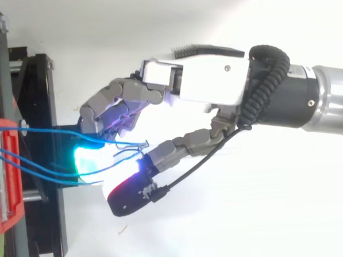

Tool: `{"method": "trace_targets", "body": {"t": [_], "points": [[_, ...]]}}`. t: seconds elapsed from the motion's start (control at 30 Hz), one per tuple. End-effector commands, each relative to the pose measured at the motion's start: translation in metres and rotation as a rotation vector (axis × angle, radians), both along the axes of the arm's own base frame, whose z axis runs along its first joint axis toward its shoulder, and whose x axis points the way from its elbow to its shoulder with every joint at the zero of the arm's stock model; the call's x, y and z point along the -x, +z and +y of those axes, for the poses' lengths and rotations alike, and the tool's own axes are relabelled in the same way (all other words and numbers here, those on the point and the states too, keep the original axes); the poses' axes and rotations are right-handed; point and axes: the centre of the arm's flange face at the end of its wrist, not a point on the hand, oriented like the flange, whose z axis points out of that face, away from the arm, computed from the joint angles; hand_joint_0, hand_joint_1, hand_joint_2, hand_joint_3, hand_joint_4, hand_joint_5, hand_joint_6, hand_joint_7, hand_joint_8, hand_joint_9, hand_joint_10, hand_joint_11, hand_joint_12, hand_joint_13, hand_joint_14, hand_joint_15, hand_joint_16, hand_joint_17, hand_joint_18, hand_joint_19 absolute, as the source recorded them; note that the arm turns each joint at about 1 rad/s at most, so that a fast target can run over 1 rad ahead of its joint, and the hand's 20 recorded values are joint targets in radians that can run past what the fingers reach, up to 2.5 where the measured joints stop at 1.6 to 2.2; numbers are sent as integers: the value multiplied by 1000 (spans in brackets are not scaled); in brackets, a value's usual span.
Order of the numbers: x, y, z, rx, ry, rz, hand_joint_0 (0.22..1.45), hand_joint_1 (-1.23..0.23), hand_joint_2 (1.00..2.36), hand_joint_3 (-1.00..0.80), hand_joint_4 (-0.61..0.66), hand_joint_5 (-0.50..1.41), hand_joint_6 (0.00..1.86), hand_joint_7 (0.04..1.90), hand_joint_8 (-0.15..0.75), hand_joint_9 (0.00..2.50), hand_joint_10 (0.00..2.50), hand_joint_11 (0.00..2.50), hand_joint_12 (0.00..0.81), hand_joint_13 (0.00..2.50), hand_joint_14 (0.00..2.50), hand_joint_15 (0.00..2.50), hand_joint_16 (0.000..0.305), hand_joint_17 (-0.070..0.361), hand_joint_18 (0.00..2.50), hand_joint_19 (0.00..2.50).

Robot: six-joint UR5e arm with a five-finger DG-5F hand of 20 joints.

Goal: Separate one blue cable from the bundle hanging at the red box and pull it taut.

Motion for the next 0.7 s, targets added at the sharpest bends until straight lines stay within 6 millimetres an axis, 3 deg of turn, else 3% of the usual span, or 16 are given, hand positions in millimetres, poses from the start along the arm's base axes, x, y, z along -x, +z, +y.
{"method": "trace_targets", "body": {"t": [0.0, 0.17, 0.33, 0.47, 0.53, 0.67], "points": [[0, 0, 3, 0, -3, 0, 790, -917, 1006, -443, 82, -207, 886, 975, 272, 828, 26, 759, 348, 798, 19, 528, 44, 98, 765, 548], [0, 0, 3, 0, -6, 0, 799, -918, 1000, -500, 105, -198, 887, 958, 270, 847, 25, 770, 347, 813, 20, 532, 43, 97, 778, 532], [0, -2, 4, 0, -4, 3, 613, -914, 1000, -500, 117, -188, 876, 994, 274, 873, 25, 785, 347, 820, 20, 552, 42, 95, 785, 573], [0, 0, 4, 0, -4, -1, 500, -738, 1000, -500, 152, -181, 845, 957, 304, 886, 23, 767, 377, 828, 20, 551, 47, 106, 805, 600], [-1, 0, 5, -1, -3, -3, 510, -611, 1000, -500, 157, -179, 833, 952, 303, 893, 22, 747, 374, 830, 20, 550, 47, 106, 806, 612], [0, 0, 5, -2, -3, -1, 543, -517, 1000, -500, 144, -175, 817, 975, 299, 897, 24, 750, 371, 830, 18, 553, 46, 103, 801, 642]]}}
